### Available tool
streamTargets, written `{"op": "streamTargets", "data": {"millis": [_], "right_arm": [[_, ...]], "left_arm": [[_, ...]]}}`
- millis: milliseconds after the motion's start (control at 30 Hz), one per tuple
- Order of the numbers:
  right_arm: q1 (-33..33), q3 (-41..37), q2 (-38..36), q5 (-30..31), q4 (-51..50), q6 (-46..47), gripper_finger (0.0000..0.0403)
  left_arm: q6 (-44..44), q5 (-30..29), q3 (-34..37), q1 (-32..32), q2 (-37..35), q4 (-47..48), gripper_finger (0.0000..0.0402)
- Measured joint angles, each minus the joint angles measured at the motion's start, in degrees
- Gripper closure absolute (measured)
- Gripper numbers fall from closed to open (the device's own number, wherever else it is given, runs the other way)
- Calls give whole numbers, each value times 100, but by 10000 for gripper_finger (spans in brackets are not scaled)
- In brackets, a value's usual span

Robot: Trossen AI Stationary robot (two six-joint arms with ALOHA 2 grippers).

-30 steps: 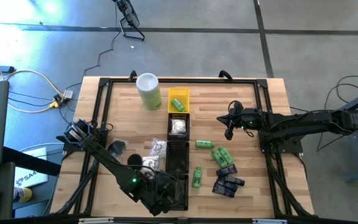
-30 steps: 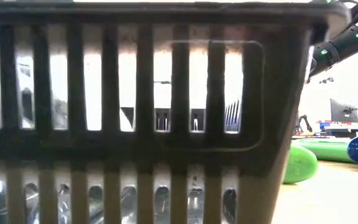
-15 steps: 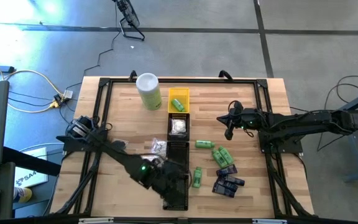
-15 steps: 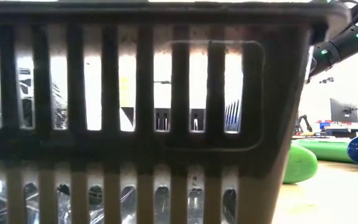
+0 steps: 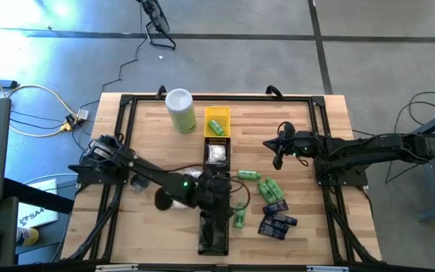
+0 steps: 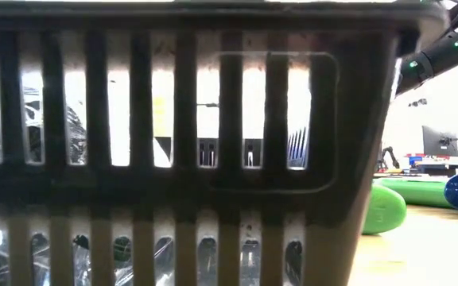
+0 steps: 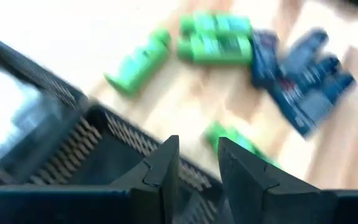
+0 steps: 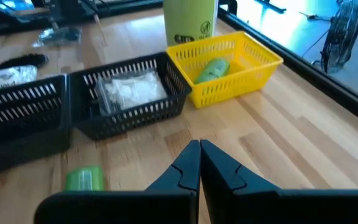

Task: Pick & Place Travel size toiletries
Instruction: Put the dark blue bottle into the center black basket

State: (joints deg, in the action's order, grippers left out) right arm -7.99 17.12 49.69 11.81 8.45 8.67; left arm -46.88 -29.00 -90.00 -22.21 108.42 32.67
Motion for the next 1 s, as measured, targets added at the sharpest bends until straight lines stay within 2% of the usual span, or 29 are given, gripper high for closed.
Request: {"op": "streamTargets", "data": {"millis": [133,400,567,1000], "right_arm": [[0,0,0,0,44,4,400],[0,0,0,2,44,-124,400],[0,0,0,22,58,-140,400],[-2,0,35,66,257,52,400]], "left_arm": [[60,-418,0,243,-2,-137,293],[350,-274,0,640,-2,230,293],[720,-355,0,845,-2,33,293],[3003,-413,2,1103,-59,-1309,293]]}}
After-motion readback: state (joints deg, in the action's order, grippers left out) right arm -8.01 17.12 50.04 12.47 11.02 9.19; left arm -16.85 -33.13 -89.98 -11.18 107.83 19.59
